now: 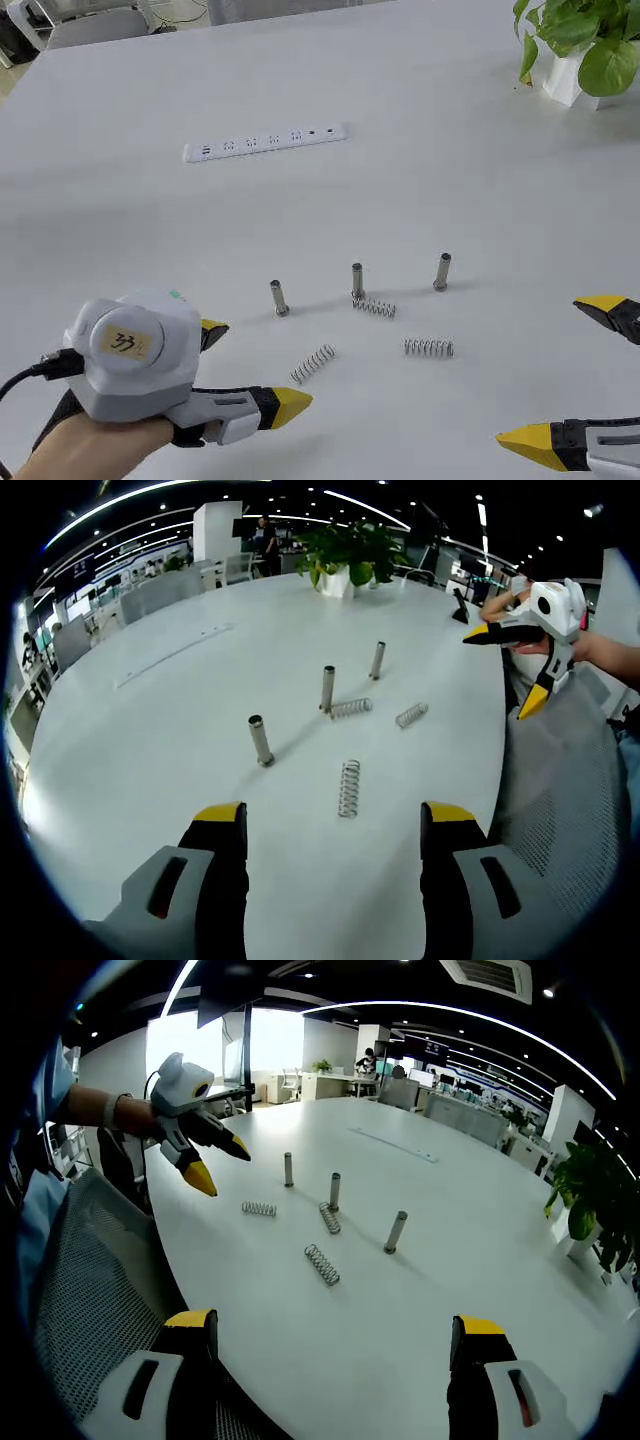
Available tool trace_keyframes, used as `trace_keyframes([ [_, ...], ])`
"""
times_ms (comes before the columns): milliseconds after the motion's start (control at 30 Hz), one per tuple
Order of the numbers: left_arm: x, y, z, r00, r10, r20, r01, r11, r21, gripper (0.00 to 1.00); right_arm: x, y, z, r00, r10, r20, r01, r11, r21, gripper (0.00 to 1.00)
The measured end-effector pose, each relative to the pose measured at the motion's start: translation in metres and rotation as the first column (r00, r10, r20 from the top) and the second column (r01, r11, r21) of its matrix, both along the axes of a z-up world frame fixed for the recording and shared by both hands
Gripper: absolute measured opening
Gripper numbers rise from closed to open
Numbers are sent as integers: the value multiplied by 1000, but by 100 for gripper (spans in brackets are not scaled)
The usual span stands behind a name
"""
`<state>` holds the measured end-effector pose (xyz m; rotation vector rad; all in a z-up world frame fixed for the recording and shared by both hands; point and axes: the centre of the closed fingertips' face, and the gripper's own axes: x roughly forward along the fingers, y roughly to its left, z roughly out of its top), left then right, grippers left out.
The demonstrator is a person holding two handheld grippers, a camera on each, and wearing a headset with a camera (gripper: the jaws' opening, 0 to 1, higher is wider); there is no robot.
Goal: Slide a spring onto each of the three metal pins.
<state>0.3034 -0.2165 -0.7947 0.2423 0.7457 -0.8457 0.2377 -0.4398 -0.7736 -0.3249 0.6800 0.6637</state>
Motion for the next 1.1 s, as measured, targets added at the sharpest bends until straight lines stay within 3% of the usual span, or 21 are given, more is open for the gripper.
trace_keyframes([
  [500, 6, -16, -19, 995, -87, -40, 90, 993, 78, 45, -4, -6, 0, 1000, -15, -9, 15, 1000, -9, 96],
  [1100, 1, -22, -39, 990, -112, -86, 120, 988, 93, 25, -1, -11, -2, 999, -34, -12, 34, 999, -6, 96],
])
